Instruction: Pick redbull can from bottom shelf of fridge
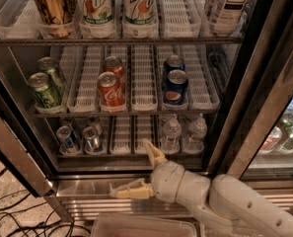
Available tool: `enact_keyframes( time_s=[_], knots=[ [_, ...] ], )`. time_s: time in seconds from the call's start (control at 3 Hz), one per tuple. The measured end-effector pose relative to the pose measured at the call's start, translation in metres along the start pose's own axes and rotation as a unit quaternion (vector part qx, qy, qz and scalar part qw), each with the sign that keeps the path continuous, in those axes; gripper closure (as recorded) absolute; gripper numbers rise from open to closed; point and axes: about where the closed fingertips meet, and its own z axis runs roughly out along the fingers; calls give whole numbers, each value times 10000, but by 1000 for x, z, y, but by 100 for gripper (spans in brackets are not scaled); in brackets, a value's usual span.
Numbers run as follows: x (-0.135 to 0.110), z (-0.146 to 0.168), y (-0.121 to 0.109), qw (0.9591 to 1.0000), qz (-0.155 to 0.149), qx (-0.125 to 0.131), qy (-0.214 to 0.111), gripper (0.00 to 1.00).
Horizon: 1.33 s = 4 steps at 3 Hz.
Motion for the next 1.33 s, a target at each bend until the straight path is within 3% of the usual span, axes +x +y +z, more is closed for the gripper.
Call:
enact_keyframes(
  time_s=[0.33, 1.0, 1.33],
  knots=[
    [34, 29, 9, 9996, 19, 12, 270, 0],
    [42, 37, 8, 9994, 190, 25, 299, 0],
    [59, 62, 26, 9994, 283, -62, 175, 0]
  ],
)
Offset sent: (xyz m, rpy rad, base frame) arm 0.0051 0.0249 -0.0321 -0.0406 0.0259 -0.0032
